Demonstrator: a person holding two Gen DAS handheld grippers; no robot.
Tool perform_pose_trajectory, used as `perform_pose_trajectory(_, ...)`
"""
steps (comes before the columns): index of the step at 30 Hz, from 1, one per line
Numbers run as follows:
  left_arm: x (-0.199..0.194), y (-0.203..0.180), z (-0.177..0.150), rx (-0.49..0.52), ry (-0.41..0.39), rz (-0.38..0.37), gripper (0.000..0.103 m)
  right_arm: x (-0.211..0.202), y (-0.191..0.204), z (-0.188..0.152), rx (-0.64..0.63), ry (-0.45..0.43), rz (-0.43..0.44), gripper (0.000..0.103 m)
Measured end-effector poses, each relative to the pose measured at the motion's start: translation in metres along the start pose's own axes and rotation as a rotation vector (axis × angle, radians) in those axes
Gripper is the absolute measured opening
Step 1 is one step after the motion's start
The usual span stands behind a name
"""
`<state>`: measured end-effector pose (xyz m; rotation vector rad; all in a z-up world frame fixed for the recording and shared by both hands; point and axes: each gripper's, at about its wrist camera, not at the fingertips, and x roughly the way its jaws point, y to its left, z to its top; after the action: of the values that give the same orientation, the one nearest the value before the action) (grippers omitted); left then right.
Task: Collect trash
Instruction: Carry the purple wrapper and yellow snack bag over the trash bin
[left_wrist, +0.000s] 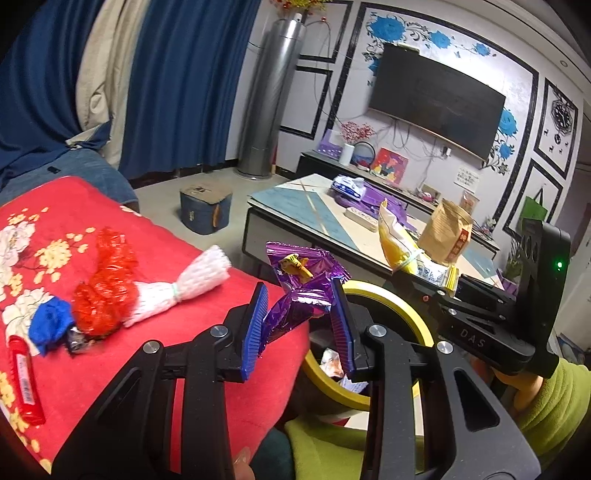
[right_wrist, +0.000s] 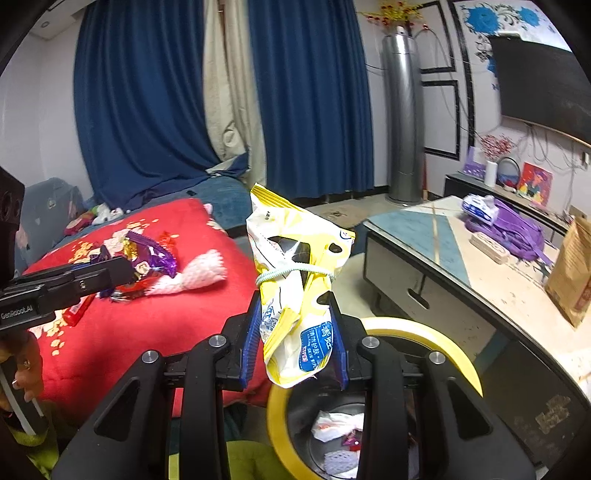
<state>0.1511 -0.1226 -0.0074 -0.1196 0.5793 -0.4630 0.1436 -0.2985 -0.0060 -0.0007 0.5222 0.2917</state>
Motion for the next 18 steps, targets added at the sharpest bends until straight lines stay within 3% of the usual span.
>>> perform_pose_trajectory(9,0.035,-0.028,-0.003,0.061,0.045,-0.062,0.027,-0.004,-0.038,-0.018,0.072,0.028,-0.093,0.031)
perform_pose_trajectory(18,0.066,-0.048,-0.015,0.106,0.11,-0.109,0.028,0.004,-0.067,-0.041,0.13,0.109,-0.165,0.031)
